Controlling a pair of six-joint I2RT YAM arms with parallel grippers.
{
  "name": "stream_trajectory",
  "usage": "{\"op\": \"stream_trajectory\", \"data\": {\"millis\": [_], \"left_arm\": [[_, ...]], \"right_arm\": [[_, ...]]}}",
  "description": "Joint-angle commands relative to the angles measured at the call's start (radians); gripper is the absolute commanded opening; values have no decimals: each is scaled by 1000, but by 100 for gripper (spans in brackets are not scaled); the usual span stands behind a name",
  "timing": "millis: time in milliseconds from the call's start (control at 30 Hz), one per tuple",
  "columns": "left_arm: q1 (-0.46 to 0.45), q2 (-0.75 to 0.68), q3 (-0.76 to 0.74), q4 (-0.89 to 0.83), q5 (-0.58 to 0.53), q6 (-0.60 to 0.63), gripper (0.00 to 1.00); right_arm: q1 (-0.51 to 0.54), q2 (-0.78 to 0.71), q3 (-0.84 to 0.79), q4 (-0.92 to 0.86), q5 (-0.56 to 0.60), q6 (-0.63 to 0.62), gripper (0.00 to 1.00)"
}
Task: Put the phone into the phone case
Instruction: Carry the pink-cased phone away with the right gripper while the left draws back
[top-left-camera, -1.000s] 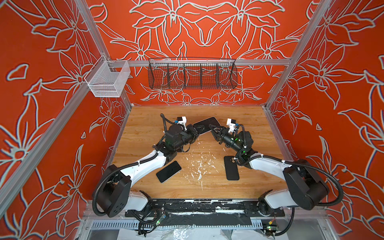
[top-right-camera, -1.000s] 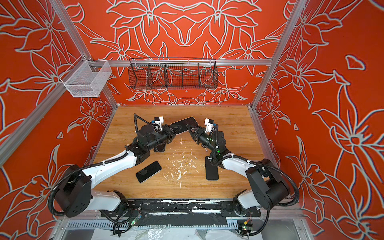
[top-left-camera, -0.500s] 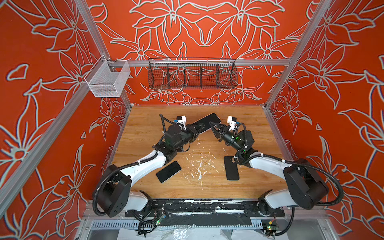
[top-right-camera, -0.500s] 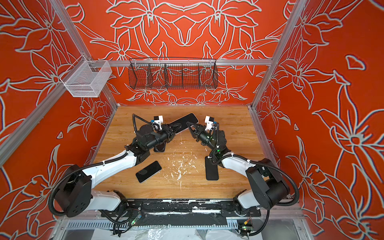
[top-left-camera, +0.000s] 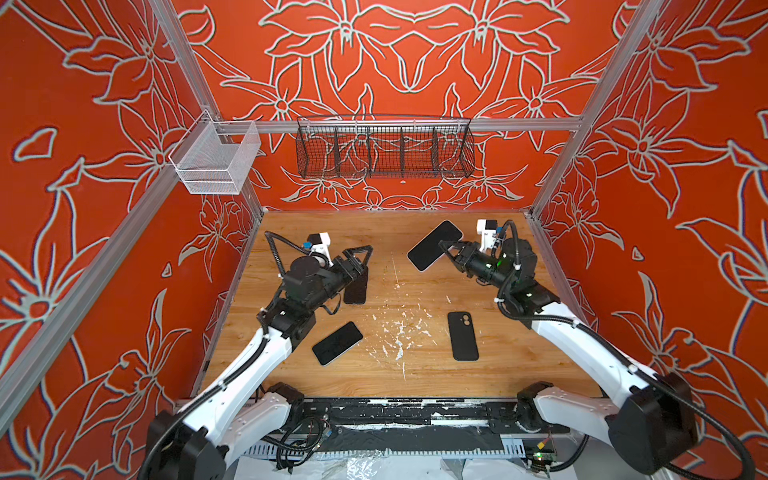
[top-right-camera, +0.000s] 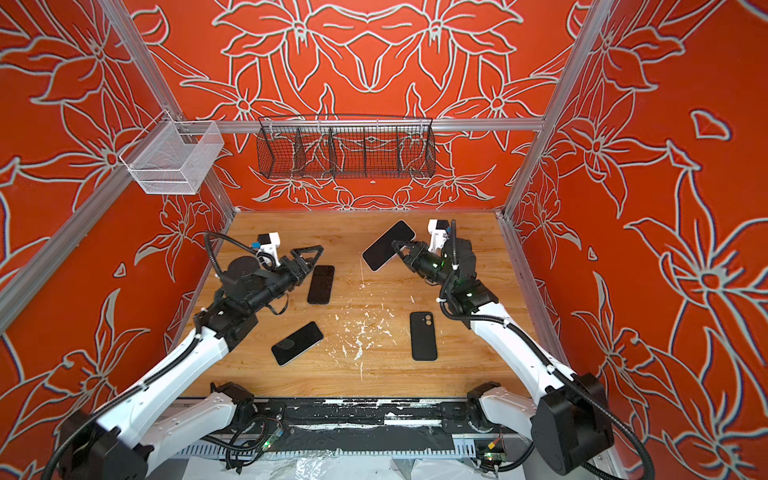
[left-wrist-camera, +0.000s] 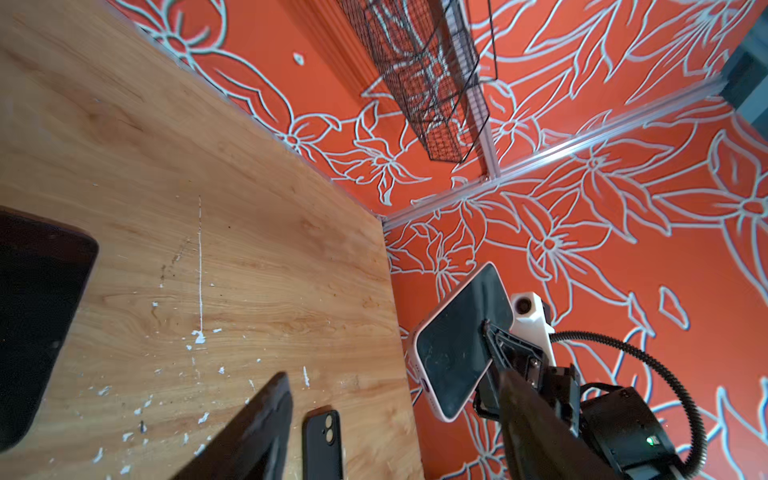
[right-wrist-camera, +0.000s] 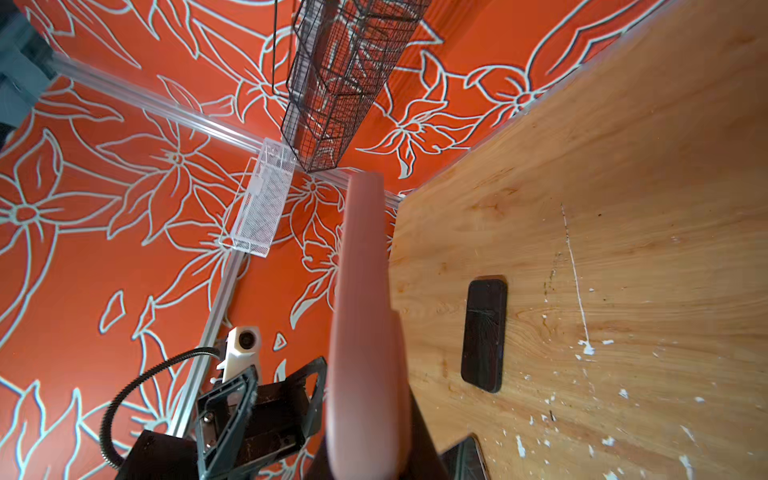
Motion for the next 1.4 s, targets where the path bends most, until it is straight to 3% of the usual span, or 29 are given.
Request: {"op": "stream_trajectory", "data": {"millis": [0, 200, 333, 533, 900, 1367], "left_arm": [[5, -99, 35, -310, -103, 250, 96], [11, -186, 64, -552, -199, 381, 97], [12, -201, 49, -598, -164, 390, 97], [14, -194, 29, -619, -114, 384, 97], [15, -253, 0, -635, -161, 327, 97], [16, -251, -26, -614, -186, 310, 97]], "right_arm": [[-43, 29, 142, -293, -179, -234, 0], [-54, 325, 472, -723, -390, -555, 0], [-51, 524, 607, -853, -448, -652, 0], [-4, 816, 794, -947, -485, -707, 0], [49, 1276, 1287, -1208, -532, -779, 0], [49, 1449, 1371, -1167, -571, -713, 0]]}}
